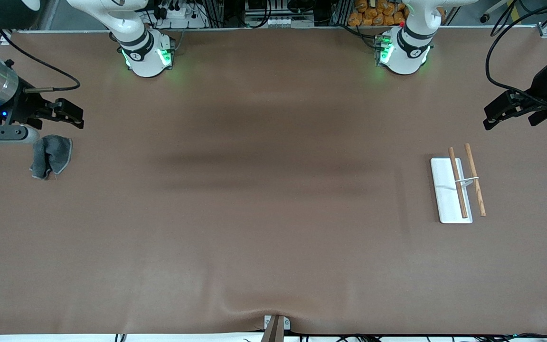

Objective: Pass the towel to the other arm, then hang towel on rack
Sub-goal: 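Lower the right gripper onto the grey towel and grasp it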

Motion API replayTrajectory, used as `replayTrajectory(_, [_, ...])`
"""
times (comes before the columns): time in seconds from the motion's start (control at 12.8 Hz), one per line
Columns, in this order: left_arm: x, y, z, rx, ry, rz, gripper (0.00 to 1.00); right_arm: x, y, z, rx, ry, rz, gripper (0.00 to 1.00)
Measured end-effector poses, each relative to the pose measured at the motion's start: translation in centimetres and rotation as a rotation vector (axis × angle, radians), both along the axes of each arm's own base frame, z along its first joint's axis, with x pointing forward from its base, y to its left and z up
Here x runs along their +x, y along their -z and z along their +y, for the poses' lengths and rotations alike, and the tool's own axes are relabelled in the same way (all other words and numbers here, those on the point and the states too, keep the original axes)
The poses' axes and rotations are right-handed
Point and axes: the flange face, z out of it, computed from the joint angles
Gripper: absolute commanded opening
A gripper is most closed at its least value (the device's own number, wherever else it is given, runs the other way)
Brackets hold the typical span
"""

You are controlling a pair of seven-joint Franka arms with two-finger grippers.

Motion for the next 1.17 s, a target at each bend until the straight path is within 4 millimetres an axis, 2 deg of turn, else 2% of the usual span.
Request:
replayTrajectory(0.47, [-0.1,0.0,-0.8,0.000,0.014,0.000,1.00,-0.1,-0.1,-0.3,-0.001,0.014,-0.008,1.00])
replayTrajectory(0.62, [-0.2,0.1,-1.1,0.001,0.019,0.008,1.00,-0.2,1.6,-2.0,-0.006,0.043,0.035,1.00])
replayTrajectory(0.78, [-0.4,0.3,-1.4,0.003,0.026,0.027,1.00,-0.6,5.3,-6.3,-0.016,0.087,0.108,1.00])
replayTrajectory(0.94, [-0.5,0.4,-1.8,0.003,0.033,0.028,1.00,-1.0,10.6,-11.5,-0.051,0.129,0.141,1.00])
replayTrajectory(1.17, [-0.4,0.6,-1.8,0.004,0.034,0.032,1.00,-2.5,18.6,-17.4,-0.109,0.152,0.168,1.00])
